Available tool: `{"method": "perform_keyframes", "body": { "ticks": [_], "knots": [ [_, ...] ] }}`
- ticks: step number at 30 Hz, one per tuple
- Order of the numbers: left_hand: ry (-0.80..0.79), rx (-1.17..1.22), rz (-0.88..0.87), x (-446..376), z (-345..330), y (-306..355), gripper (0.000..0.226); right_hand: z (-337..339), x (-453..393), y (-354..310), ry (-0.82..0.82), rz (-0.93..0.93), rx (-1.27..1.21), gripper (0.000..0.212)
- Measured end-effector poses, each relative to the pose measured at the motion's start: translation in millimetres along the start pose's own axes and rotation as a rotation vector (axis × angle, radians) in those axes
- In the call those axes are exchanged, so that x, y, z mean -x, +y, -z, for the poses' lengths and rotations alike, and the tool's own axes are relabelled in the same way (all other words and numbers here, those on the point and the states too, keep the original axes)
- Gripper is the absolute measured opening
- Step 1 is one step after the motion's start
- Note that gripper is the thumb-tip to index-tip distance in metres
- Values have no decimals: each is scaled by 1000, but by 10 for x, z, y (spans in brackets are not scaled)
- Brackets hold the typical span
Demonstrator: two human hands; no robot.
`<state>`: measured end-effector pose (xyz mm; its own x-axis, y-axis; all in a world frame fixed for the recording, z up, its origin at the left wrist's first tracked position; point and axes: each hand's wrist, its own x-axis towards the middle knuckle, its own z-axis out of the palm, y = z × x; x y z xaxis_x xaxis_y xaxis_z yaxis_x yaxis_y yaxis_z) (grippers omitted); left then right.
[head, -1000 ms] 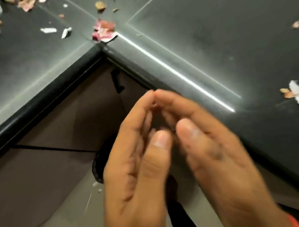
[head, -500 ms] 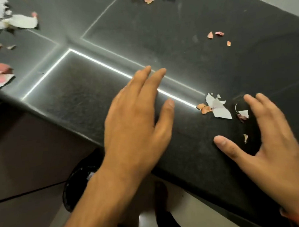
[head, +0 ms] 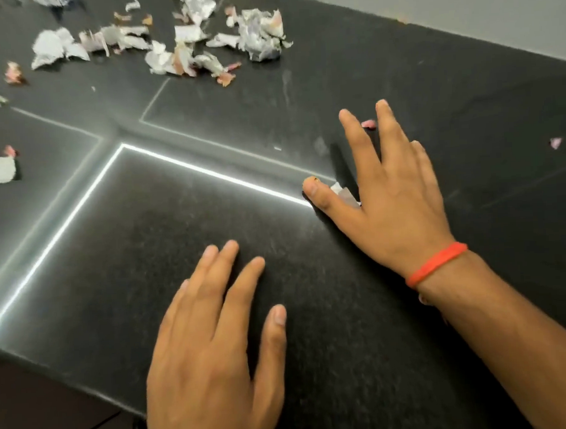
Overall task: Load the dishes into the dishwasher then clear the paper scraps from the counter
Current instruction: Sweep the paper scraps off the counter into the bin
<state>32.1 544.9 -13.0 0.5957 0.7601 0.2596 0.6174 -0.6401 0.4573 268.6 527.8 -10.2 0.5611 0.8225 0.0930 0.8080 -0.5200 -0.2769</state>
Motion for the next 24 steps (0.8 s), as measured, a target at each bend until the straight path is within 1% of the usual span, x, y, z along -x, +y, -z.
{"method": "perform_keyframes", "body": {
  "ticks": [3, 5, 10, 14, 20, 23, 24],
  "knots": [
    [38, 1, -3, -30, 22, 9, 46, -64, -324, -116, -30, 9, 37, 78],
    [59, -7, 1, -46, 13, 12, 45, -137, -518, -231, -51, 49, 64, 74],
    [61, -50, -34, -107, -9, -48, 43, -274, -959, -674, -115, 236, 64, 68],
    [38, -72, -9, -126, 7, -19, 41, -363, -1177, -985, -166, 363, 62, 67],
    [-107, -80, 1, -111, 42, -31, 44, -409, -1241, -1053, -161, 367, 71, 71],
    [-141, -50, 38, -130, 60, -49, 42, -392, -1249, -1075, -162, 357, 70, 72],
    [-124, -66, 37, -118, 41, -39, 41, -384, -1255, -1080, -163, 351, 66, 72]
  ]
}}
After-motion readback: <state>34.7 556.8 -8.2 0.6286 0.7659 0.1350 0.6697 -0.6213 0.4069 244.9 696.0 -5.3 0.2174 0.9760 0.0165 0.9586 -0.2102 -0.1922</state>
